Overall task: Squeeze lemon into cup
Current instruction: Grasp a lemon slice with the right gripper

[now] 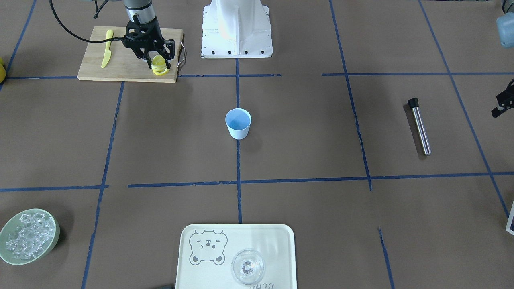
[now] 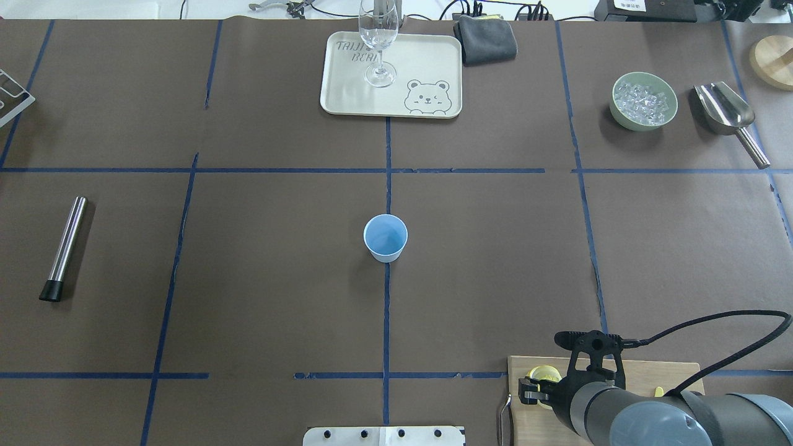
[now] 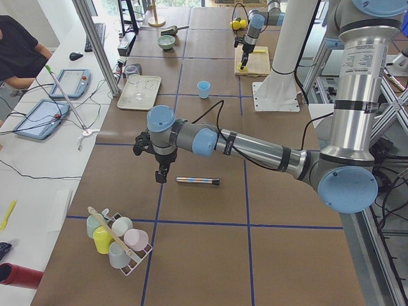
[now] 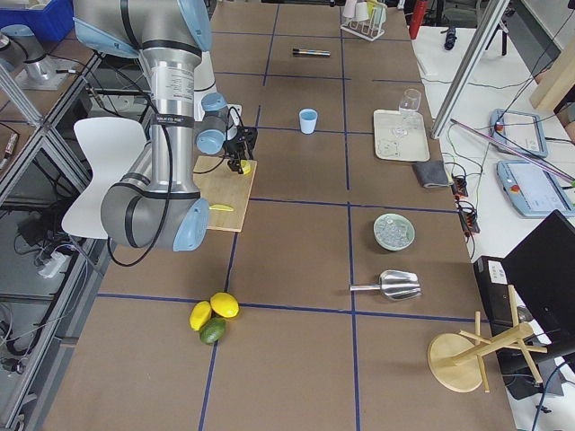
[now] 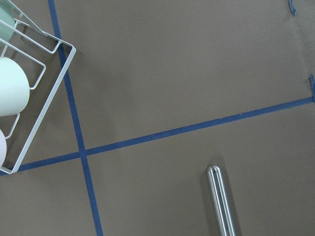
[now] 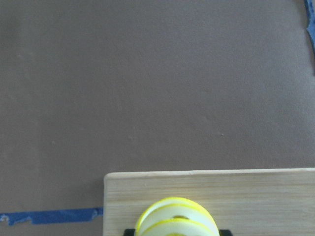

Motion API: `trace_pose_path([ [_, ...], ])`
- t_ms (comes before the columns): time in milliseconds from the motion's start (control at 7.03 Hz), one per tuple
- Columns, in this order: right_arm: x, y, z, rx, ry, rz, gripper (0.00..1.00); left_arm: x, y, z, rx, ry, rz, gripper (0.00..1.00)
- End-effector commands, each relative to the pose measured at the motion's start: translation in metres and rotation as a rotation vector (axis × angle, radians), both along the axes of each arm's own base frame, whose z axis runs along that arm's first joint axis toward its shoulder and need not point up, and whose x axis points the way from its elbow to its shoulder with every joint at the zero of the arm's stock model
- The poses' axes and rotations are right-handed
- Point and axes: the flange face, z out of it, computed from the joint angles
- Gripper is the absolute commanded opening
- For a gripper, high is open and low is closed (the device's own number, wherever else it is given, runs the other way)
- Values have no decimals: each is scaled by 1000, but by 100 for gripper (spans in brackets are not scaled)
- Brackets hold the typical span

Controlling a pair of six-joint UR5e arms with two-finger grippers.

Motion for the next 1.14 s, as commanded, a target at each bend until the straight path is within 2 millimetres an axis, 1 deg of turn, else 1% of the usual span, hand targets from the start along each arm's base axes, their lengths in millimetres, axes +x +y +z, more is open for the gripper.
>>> trace_pose_path([
  [0,8,-1,-8,-3,-12,0,33,0,0,-2,4,1,0,100],
  [142,12,-1,-13,-4,-21,1,33,-1,0,-3,5,1,-2,100],
  [285,21,-1,-17,-13,-27,-8,33,-1,0,-4,7,1,-2,100],
  [569,24,0,-22,-14,-36,-9,34,-1,0,-4,7,1,-2,100],
  [996,36,-11,-33,-16,-60,14,39,-1,-1,-6,11,2,-2,100],
])
